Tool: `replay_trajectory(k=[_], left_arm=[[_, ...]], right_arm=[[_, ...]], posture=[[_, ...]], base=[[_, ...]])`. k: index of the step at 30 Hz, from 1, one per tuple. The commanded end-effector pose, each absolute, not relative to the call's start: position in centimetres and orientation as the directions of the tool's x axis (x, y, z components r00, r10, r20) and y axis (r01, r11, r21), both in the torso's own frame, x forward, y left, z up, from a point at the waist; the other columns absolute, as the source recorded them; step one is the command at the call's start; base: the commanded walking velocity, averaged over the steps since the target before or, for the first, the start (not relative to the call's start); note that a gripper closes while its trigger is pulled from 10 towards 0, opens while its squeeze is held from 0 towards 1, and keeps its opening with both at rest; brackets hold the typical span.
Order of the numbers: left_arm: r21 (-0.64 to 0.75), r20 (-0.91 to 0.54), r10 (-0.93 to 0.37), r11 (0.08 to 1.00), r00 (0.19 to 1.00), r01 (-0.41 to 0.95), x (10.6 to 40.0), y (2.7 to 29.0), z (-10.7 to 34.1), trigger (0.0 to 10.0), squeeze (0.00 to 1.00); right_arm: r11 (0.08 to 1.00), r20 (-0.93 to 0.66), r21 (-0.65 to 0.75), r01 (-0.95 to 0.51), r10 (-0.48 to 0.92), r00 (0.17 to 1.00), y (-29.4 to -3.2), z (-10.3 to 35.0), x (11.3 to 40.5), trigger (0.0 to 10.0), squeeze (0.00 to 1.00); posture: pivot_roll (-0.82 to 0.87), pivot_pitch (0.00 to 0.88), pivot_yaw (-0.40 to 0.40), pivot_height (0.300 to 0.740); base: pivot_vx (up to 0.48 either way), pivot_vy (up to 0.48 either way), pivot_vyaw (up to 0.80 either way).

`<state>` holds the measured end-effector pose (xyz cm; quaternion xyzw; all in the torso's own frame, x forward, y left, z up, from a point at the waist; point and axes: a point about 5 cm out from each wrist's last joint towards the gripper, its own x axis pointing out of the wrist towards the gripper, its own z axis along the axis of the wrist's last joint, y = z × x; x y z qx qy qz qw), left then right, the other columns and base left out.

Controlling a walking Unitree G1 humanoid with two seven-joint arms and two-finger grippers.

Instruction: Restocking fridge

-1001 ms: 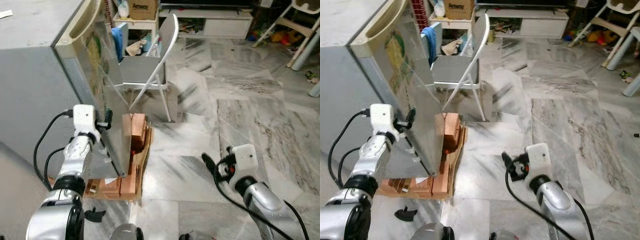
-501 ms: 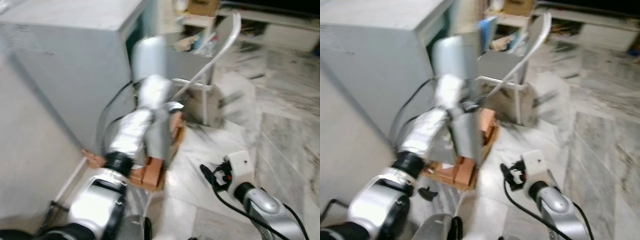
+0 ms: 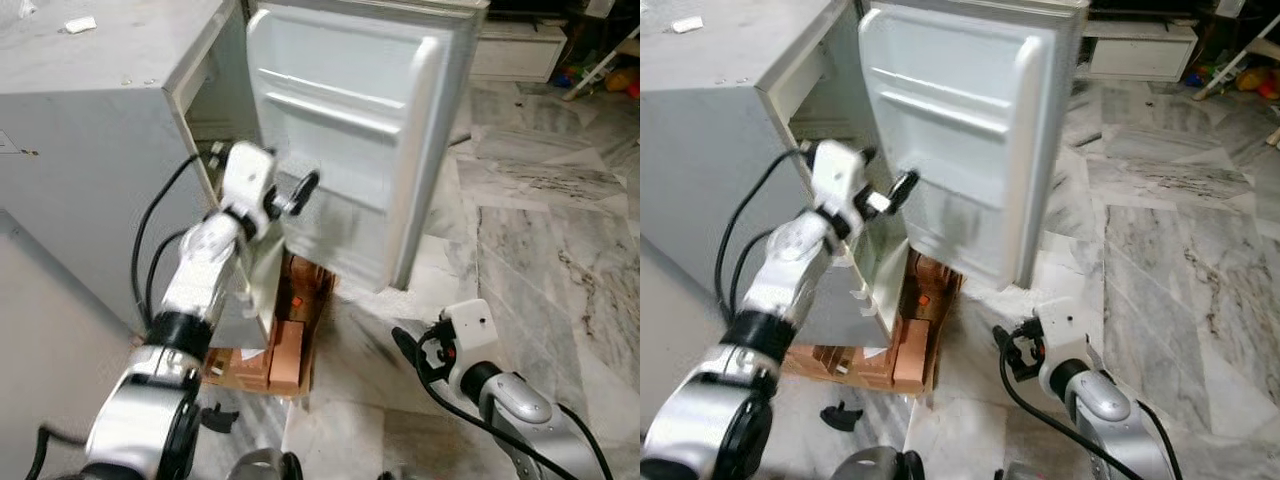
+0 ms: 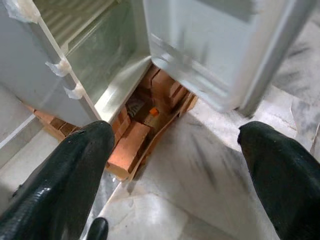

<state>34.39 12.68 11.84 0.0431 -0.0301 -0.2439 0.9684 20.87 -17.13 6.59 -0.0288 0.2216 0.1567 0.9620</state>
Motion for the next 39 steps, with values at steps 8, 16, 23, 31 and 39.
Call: replay_trajectory(k=[8,16,23,31,39], left_arm=[[0.119,-0.041,-0.391,0.912,0.919,0.393,30.2,15.3,8.4,10.0,0.0],[0.173,-0.066,-0.397,0.899,0.915,0.403,29.3,15.8,8.6,10.0,0.0],[0.146,-0.079,-0.356,0.92,0.931,0.364,29.2,16.4,8.3,10.0,0.0],[0.144,-0.115,-0.351,0.92,0.929,0.365,28.5,16.7,7.4,10.0,0.0],[0.132,-0.128,-0.336,0.927,0.933,0.351,28.3,16.8,6.8,10.0,0.0]], right_arm=[[0.963,-0.398,0.005,-0.268,0.248,0.883,-17.4,6.7,21.6,10.0,0.0],[0.962,-0.377,-0.031,-0.27,0.239,0.895,-17.6,6.8,22.4,10.0,0.0],[0.963,-0.365,-0.043,-0.267,0.234,0.901,-17.5,6.9,22.4,10.0,0.0],[0.97,-0.351,-0.043,-0.237,0.208,0.913,-17.7,6.5,22.5,10.0,0.0],[0.976,-0.322,-0.041,-0.215,0.191,0.927,-17.9,6.7,22.7,10.0,0.0]], posture=[[-0.01,0.0,0.054,0.74],[0.02,0.0,0.065,0.74],[-0.02,0.0,0.061,0.74],[-0.05,0.0,0.065,0.74],[-0.06,0.0,0.053,0.74]], base=[[0.31,-0.362,0.0],[0.322,-0.352,-0.49],[0.337,-0.337,0.0],[0.34,-0.335,-0.4],[0.342,-0.333,-0.8]])
